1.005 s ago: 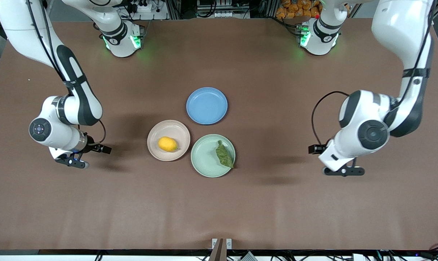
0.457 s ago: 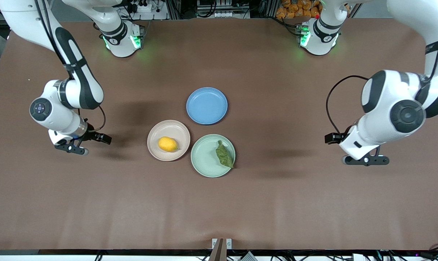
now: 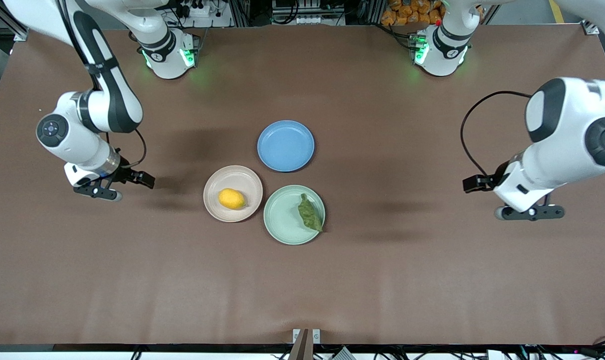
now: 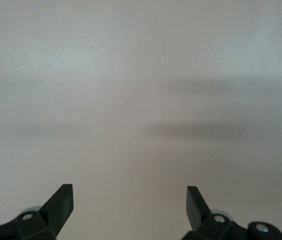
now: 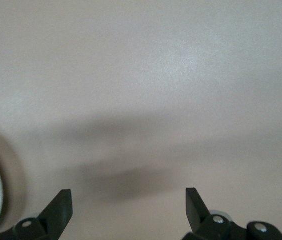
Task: Place lemon and lettuce in plates
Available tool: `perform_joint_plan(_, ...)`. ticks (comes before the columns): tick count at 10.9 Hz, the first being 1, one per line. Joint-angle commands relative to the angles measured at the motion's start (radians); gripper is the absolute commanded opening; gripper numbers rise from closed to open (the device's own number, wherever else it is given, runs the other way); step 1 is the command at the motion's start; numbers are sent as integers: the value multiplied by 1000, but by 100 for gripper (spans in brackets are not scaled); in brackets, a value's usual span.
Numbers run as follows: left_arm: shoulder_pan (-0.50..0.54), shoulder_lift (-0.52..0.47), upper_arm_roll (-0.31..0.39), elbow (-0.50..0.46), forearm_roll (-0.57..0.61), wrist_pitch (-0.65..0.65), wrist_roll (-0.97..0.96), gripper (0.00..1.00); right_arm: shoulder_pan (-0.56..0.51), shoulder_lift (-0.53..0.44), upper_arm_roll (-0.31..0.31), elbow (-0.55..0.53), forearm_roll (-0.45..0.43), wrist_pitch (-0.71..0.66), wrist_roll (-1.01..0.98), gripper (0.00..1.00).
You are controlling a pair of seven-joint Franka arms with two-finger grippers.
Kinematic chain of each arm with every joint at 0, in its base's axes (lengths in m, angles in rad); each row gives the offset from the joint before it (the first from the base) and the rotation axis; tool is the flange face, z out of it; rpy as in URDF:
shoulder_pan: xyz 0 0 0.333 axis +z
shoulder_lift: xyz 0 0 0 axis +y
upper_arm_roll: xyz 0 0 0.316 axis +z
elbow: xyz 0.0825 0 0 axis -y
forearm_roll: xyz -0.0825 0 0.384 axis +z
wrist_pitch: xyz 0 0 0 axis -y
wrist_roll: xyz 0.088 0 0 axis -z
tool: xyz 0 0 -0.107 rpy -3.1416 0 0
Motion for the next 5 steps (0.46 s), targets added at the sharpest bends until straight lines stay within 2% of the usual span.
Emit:
perform_joint_plan(1,-17,-46,27,11,-34,-32,29,100,-2,-126,-1,-45,-14,-76,4,100)
perform_joint_plan(5,-19,-67,30,85,-32,-164,36,100,-10,-197,-1,-81,-14,-108,-2,100)
